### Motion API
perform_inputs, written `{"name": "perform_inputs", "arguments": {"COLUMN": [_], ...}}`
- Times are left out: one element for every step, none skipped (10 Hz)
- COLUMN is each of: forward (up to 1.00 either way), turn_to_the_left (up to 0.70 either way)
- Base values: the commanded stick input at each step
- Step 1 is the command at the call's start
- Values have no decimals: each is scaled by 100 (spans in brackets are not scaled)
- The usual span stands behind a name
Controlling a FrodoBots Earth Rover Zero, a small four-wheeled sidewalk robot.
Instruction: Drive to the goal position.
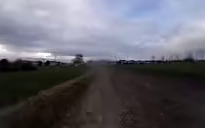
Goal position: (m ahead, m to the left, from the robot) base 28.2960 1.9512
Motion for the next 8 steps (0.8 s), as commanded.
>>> {"name": "perform_inputs", "arguments": {"forward": [85, 85, 85, 85, 85, 85, 85, 85], "turn_to_the_left": [-3, -10, -16, -8, -1, 0, 0, 0]}}
